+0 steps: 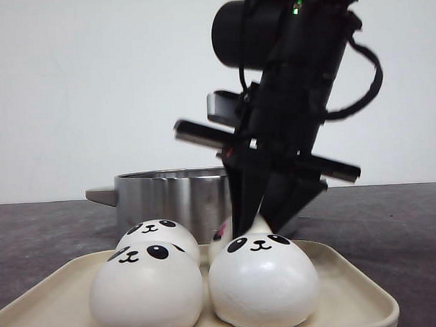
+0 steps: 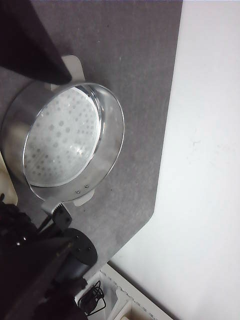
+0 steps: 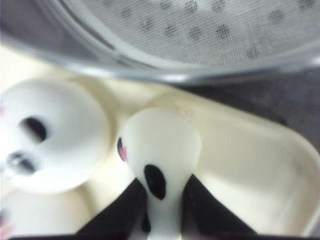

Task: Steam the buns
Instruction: 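Lower the right gripper onto the rear panda bun and grasp it, then carry the bun with the right gripper into the pot and release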

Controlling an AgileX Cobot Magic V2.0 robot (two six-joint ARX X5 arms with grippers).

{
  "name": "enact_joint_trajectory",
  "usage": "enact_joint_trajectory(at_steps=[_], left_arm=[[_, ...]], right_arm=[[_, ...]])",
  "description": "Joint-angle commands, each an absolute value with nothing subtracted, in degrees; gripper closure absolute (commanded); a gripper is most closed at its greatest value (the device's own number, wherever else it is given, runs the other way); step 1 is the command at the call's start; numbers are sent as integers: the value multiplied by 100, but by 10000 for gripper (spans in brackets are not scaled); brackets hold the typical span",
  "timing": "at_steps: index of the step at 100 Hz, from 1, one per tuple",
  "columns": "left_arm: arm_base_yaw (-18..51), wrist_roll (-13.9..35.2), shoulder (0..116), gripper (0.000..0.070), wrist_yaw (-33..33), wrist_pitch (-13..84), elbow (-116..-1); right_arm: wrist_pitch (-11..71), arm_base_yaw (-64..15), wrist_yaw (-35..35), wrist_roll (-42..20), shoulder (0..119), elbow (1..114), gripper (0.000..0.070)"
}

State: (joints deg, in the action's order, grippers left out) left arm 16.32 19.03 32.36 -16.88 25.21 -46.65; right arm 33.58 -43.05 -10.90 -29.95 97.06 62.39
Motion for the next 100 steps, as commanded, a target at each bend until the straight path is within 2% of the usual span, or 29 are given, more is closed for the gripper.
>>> enact_joint_trajectory(at_steps=[1,17,35,42,67,100], left_arm=[[1653,1863,3267,107,-1699,2464,-4740],[1653,1863,3267,107,-1697,2440,-4740],[1653,1865,3293,107,-1636,2416,-4740],[1653,1865,3301,107,-1636,2421,-4740],[1653,1865,3374,107,-1638,2445,-4740],[1653,1865,3376,107,-1640,2449,-4740]], right_arm=[[3323,-4442,-1232,-3055,9297,6582,690],[3350,-4563,-1094,-2779,8567,7168,693],[3140,-4281,-242,-2209,8503,7988,693],[2930,-4047,-204,-2018,8709,8208,693],[2248,-3260,-344,-1988,9981,8444,693],[1887,-3022,-421,-1990,11201,8444,691]])
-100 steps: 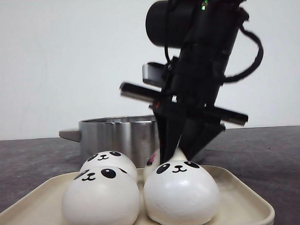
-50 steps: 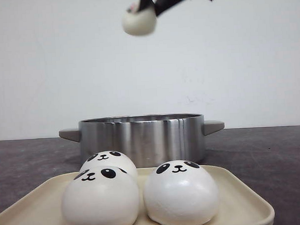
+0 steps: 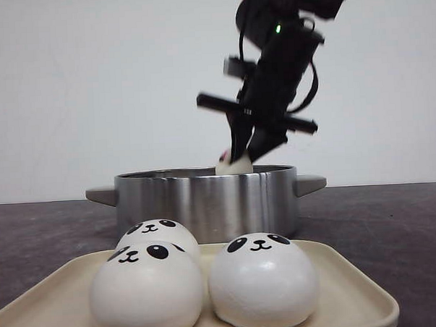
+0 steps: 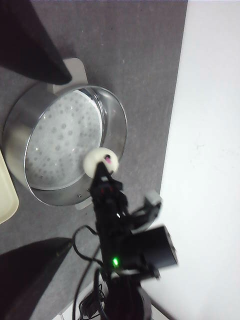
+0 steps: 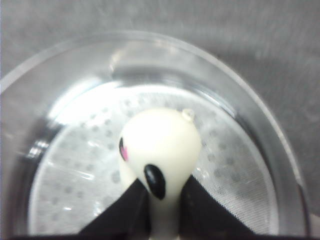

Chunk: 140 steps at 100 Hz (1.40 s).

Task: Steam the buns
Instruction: 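Carry the bun with the right gripper into the pot and release, then lower the left gripper onto the other rear panda bun and grasp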

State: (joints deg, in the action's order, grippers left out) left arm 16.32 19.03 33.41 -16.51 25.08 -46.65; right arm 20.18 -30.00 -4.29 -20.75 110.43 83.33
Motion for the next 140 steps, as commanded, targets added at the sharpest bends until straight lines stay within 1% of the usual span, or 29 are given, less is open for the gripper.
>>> enact_joint_trajectory(at_steps=[1,4,7,10,11,12,16,20,40,51,58,60,62,64,65,67,69,71,74,85,101,110,121,131,140], left_arm=[[1653,1865,3376,107,-1640,2449,-4740],[1653,1865,3376,107,-1640,2449,-4740],[1653,1865,3374,107,-1640,2449,-4740],[1653,1865,3374,107,-1640,2449,-4740],[1653,1865,3374,107,-1638,2449,-4740],[1653,1865,3374,107,-1640,2449,-4740],[1653,1865,3374,107,-1640,2449,-4740],[1653,1865,3374,107,-1640,2453,-4740],[1653,1865,3374,107,-1640,2471,-4740],[1656,1865,3374,107,-1640,2515,-4740],[1664,1865,3374,107,-1640,2589,-4740],[1671,1865,3374,107,-1640,2620,-4740],[1680,1865,3374,108,-1640,2652,-4740],[1693,1865,3374,108,-1640,2689,-4740],[1702,1863,3374,108,-1640,2716,-4740],[1710,1863,3376,109,-1640,2738,-4740],[1726,1863,3380,111,-1638,2768,-4740],[1741,1861,3393,115,-1640,2801,-4740],[1769,1863,3428,124,-1640,2847,-4740],[1968,1865,3708,199,-1658,3006,-4740],[2611,1933,4550,195,-1575,3020,-4744],[3048,2069,5196,184,-1404,3081,-4799],[3492,2279,6051,183,-1345,3085,-4936],[3673,2495,6722,182,-1212,3083,-5072],[3760,2515,7269,168,-1194,3079,-5188]], right_arm=[[1885,-3020,-421,-1990,11212,8444,689],[1865,-3015,-408,-1990,11260,8444,679],[1831,-3017,-403,-1990,11299,8444,651],[1804,-3017,-392,-1990,11319,8444,593],[1800,-3017,-384,-1990,11321,8444,558],[1800,-3015,-377,-1990,11321,8444,545],[1782,-3017,-296,-1990,11325,8444,453],[1774,-3017,-237,-1990,11325,8444,395],[1848,-3009,-141,-1994,11325,8444,377],[1848,-3009,-148,-2018,11314,8468,378],[2010,-3009,-239,-2053,11262,8602,390],[2078,-3009,-309,-2053,11225,8652,422],[2152,-3009,-364,-2051,11185,8709,484],[2233,-3009,-414,-2034,11135,8766,571],[2298,-3009,-454,-2016,11091,8809,645],[2359,-3011,-480,-1992,11037,8853,700],[2464,-3020,-499,-1949,10958,8912,700],[2554,-3035,-495,-1903,10855,8967,683],[2646,-3068,-486,-1831,10694,9024,685],[2856,-3295,-419,-1579,9856,9080,686],[3380,-3833,-305,-1564,8405,9080,687],[3590,-4270,104,-1568,7662,9080,688],[3625,-4788,711,-1566,6941,9080,688],[3618,-5103,1111,-1586,6466,9080,688],[3647,-5231,1387,-1608,6171,9080,688]])
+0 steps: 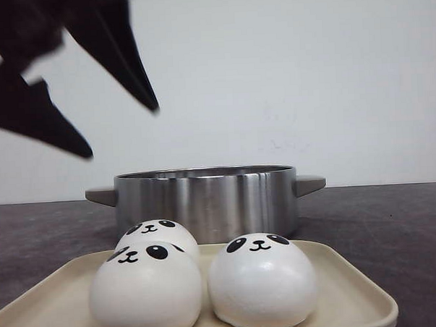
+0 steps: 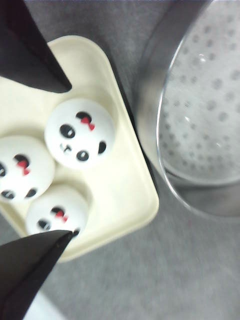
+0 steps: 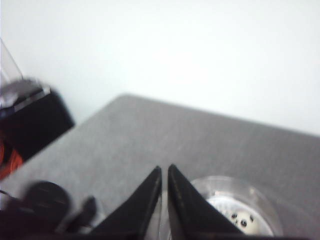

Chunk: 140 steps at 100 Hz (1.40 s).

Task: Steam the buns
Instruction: 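Lower the left gripper onto the other rear panda bun and grasp, then carry the bun with the left gripper into the pot and open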

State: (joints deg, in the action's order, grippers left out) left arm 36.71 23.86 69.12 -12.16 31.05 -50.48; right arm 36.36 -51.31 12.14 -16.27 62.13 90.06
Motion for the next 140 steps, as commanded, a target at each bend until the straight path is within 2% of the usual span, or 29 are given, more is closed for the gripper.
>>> enact_joint_trajectory(at_steps=[1,12,40,67,71,76,80,82,83,85,88,110,121,140], left_arm=[[3767,2515,7325,165,-1188,3079,-5201],[3802,2493,7872,96,-1033,3070,-5334],[3817,2497,8860,104,-1009,2740,-5404],[3948,2497,9192,117,-794,2709,-5404],[3966,2497,9192,156,-687,2709,-5404],[3983,2497,9192,273,-637,2718,-5404],[3983,2497,9192,434,-644,2731,-5404],[3983,2497,9190,537,-644,2749,-5404],[3983,2497,9190,625,-646,2762,-5406],[3983,2491,9183,700,-663,2777,-5406],[3983,2491,9172,679,-666,2786,-5406],[4101,2392,8565,694,-663,2836,-5745],[4187,2069,8036,694,-534,2821,-6149],[4071,1435,7797,694,220,2272,-6965]], right_arm=[[3651,-5238,1411,-1605,6143,9080,688],[3745,-5238,1601,-1605,5931,9080,688],[4108,-5238,1734,-1653,5800,9080,688],[4442,-5238,1848,-1780,5795,9080,688],[4447,-5238,1848,-1780,5793,9080,688],[4462,-5238,1848,-1780,5793,9080,688],[4471,-5238,1848,-1780,5795,9080,688],[4475,-5238,1848,-1780,5795,9080,688],[4475,-5238,1848,-1780,5795,9080,688],[4475,-5238,1848,-1780,5795,9080,688],[4475,-5238,1848,-1780,5795,9080,688],[4480,-5238,1850,-1774,5795,9080,688],[4473,-5238,1850,-1756,5795,9080,688],[4462,-5238,1850,-1752,5798,9080,688]])
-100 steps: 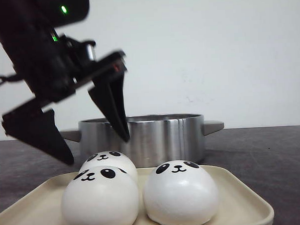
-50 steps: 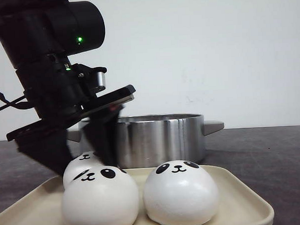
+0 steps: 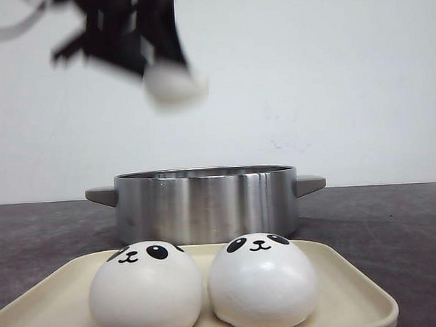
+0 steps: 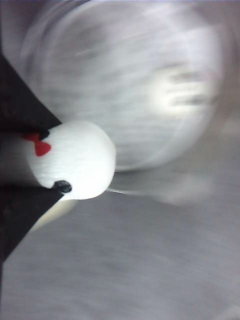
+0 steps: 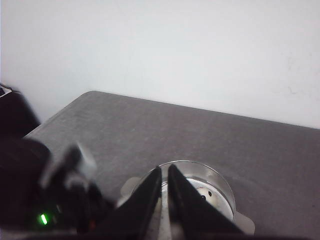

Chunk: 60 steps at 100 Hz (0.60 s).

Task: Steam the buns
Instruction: 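Carry the bun with the left gripper into the pot and open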

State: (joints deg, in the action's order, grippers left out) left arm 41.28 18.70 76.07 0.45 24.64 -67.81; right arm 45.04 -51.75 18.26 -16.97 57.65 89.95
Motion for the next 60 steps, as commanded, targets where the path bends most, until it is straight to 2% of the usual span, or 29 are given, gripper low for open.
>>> enact_joint_trajectory(at_steps=[1,9,24,60], left_arm=[[4047,1398,7808,694,237,2215,-6993],[3861,1225,7946,694,305,1656,-7105],[3544,1251,8455,694,303,991,-7105],[3103,1339,10082,694,242,954,-7105]], right_arm=[[4462,-5238,1850,-1752,5798,9080,688],[4462,-5238,1850,-1750,5800,9080,688],[4464,-5236,1931,-1594,5806,9080,688],[4499,-5236,1997,-1562,5874,9078,688]])
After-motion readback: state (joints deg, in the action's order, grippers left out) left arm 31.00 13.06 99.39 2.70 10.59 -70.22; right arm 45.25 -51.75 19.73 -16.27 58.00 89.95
